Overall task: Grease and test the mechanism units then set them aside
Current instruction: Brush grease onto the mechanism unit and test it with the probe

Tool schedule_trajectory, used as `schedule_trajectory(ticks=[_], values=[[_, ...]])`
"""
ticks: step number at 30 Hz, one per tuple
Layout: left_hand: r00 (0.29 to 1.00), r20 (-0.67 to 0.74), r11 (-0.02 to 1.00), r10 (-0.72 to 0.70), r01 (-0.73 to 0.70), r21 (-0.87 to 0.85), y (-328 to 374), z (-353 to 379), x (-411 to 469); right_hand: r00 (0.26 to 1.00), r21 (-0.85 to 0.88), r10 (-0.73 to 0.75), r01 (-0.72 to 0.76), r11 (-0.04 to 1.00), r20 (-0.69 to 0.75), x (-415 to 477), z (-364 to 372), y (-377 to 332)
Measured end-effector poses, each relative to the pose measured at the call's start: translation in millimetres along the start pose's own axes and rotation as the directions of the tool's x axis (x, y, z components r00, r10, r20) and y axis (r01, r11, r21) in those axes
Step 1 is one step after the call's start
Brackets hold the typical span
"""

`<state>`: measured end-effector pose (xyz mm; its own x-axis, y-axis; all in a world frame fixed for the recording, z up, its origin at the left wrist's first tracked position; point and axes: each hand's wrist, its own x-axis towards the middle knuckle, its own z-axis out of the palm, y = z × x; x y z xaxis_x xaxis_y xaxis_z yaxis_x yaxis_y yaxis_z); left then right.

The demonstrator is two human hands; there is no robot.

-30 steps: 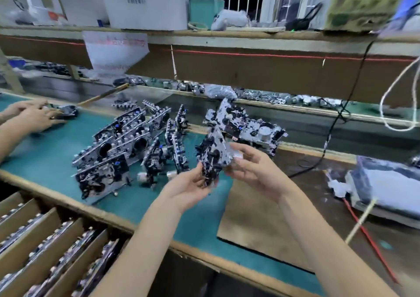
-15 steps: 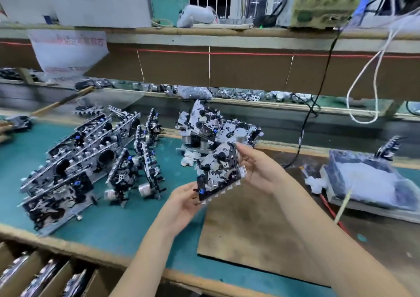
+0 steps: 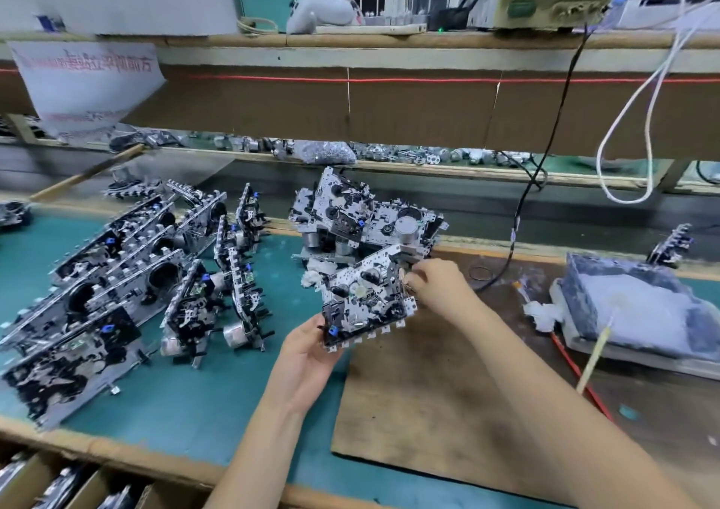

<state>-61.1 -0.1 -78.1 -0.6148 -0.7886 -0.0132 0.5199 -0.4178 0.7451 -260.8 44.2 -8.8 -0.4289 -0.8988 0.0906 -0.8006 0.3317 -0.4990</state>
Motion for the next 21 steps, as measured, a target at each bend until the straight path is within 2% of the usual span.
schedule_trajectory(ticks=[3, 8, 9, 11, 13, 15, 18, 21], values=[[0.997, -0.07, 1.0, 0.011, -0.011, 0.0, -0.3, -2.0, -0.6, 0.992, -0.213, -0.017, 0.044, 0.976, 0.128, -3.2, 13.6, 1.6], [0.996, -0.083, 0.999, 0.027, -0.025, 0.025, 2.7, 0.3, -3.9, 0.992, -0.229, -0.007, 0.036, 0.973, 0.126, -11.9, 20.0, 4.5], [0.996, -0.088, 0.999, 0.03, -0.027, 0.032, 3.3, 1.1, -4.4, 0.992, -0.184, -0.008, 0.031, 0.982, 0.124, -13.8, 18.3, 4.9], [0.995, -0.09, 0.998, 0.035, -0.03, 0.047, 2.2, 0.3, -4.7, 0.994, 0.012, 0.001, -0.002, 1.0, 0.112, -17.2, 12.0, 6.5], [0.995, -0.098, 0.998, 0.036, -0.031, 0.055, 3.1, 0.5, -5.4, 0.995, 0.248, 0.007, -0.032, 0.968, 0.103, -20.5, 0.9, 8.1], [0.994, -0.103, 0.998, 0.042, -0.036, 0.061, 2.5, -0.4, -5.0, 0.993, 0.393, -0.009, -0.038, 0.919, 0.116, -24.6, -12.0, 10.5], [0.993, -0.102, 0.994, 0.065, -0.054, 0.1, 1.6, 0.0, -4.3, 0.99, 0.455, -0.052, -0.012, 0.89, 0.129, -32.0, -27.1, 11.8], [0.993, -0.09, 0.992, 0.081, -0.072, 0.101, 2.0, 2.1, -5.2, 0.986, 0.377, -0.082, 0.022, 0.926, 0.145, -35.8, -34.7, 10.2]])
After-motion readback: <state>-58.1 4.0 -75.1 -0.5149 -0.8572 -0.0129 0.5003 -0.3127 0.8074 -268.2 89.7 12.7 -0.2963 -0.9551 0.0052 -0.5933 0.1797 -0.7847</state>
